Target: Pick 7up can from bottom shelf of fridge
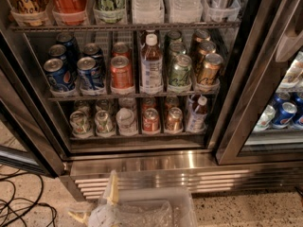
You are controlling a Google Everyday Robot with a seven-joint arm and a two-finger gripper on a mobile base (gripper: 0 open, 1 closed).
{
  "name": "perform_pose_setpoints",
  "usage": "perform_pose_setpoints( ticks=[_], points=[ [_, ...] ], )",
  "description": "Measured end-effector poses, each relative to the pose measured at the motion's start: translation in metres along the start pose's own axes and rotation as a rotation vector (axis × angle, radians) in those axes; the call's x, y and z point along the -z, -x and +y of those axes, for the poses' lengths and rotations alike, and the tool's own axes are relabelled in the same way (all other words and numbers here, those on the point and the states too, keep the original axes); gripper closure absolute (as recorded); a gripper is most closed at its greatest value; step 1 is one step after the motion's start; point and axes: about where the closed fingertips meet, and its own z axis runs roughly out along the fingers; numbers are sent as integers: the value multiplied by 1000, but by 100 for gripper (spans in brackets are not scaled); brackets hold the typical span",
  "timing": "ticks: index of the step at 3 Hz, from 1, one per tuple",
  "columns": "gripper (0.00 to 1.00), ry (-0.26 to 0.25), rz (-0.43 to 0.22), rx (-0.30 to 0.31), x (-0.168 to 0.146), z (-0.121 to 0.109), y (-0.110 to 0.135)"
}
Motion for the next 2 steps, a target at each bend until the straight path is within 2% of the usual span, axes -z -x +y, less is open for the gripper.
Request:
perform_pose_setpoints(
  ticks=[1,2],
  points=[
    [0,-80,76,12,3,-10,-8],
    [0,-97,179,34,-4,-19,-9]
  ],
)
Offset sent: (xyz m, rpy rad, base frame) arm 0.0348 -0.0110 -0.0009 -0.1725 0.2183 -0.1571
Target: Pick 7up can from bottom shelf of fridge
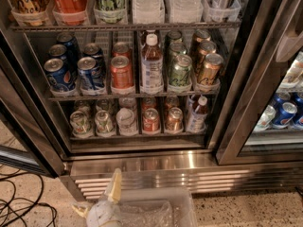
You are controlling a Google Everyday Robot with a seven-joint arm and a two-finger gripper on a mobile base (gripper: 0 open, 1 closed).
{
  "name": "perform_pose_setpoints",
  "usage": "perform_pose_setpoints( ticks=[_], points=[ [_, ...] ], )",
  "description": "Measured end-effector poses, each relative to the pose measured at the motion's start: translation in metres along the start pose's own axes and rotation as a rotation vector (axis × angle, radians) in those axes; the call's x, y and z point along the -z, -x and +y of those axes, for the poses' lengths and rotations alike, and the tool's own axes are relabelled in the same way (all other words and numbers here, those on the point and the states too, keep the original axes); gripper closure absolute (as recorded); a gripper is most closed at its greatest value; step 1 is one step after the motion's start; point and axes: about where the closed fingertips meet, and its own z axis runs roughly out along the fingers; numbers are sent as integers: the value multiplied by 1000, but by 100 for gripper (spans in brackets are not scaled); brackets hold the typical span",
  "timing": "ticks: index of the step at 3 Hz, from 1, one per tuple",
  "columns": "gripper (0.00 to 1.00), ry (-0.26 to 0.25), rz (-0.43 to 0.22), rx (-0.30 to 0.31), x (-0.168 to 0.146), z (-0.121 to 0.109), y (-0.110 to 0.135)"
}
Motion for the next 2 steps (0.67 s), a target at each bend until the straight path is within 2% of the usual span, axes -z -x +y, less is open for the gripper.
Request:
perform_pose_setpoints(
  ticks=[2],
  points=[
    [0,5,-25,-25,-6,13,-13]
  ],
)
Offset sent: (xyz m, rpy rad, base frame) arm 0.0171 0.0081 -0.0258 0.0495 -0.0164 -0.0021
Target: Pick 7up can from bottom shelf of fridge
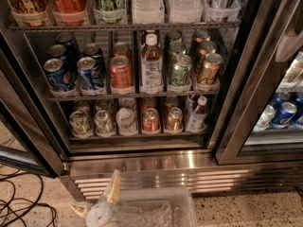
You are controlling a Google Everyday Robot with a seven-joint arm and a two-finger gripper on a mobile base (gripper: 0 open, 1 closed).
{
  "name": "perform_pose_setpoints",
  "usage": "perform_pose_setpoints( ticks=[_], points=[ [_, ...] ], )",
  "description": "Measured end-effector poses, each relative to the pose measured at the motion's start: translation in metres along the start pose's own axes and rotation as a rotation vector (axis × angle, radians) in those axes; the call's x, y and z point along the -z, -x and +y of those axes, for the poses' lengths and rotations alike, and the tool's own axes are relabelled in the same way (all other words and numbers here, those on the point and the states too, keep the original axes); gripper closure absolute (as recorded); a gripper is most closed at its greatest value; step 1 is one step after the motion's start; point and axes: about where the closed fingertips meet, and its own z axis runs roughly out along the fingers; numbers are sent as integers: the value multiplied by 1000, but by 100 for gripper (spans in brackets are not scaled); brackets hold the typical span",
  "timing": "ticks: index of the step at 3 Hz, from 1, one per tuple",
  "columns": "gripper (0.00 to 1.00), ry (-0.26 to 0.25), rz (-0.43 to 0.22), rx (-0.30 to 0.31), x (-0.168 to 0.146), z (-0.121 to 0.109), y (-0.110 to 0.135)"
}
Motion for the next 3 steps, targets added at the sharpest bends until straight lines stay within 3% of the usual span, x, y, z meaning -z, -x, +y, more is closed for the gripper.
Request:
perform_pose_setpoints(
  ticks=[1,3],
  points=[
    [0,7,-49,-17,-29,17,-7],
    [33,-51,-156,-72,-72,31,1]
  ],
)
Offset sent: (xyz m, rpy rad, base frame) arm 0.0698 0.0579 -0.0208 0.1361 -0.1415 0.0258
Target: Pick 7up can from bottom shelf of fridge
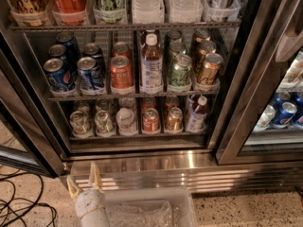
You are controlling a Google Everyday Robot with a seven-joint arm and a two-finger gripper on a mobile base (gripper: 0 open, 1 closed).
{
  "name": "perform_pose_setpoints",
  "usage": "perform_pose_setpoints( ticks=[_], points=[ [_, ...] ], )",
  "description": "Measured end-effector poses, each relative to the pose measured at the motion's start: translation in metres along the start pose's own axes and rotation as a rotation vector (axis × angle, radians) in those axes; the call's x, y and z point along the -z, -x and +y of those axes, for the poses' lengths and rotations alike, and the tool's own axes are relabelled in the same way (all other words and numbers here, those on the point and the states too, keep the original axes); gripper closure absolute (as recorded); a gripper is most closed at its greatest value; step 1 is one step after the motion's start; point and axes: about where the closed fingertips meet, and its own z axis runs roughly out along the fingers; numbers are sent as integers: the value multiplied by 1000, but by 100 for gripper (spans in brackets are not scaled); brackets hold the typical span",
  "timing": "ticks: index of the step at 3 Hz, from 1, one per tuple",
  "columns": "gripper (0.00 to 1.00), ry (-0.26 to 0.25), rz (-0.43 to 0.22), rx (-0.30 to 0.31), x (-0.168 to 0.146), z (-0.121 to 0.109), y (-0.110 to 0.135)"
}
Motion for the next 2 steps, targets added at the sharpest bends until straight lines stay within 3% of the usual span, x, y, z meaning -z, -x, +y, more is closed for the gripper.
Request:
perform_pose_setpoints(
  ticks=[1,2],
  points=[
    [40,-47,-18,-18,-12,2,4],
    [36,-82,-18,-34,-28,-2,9]
  ],
)
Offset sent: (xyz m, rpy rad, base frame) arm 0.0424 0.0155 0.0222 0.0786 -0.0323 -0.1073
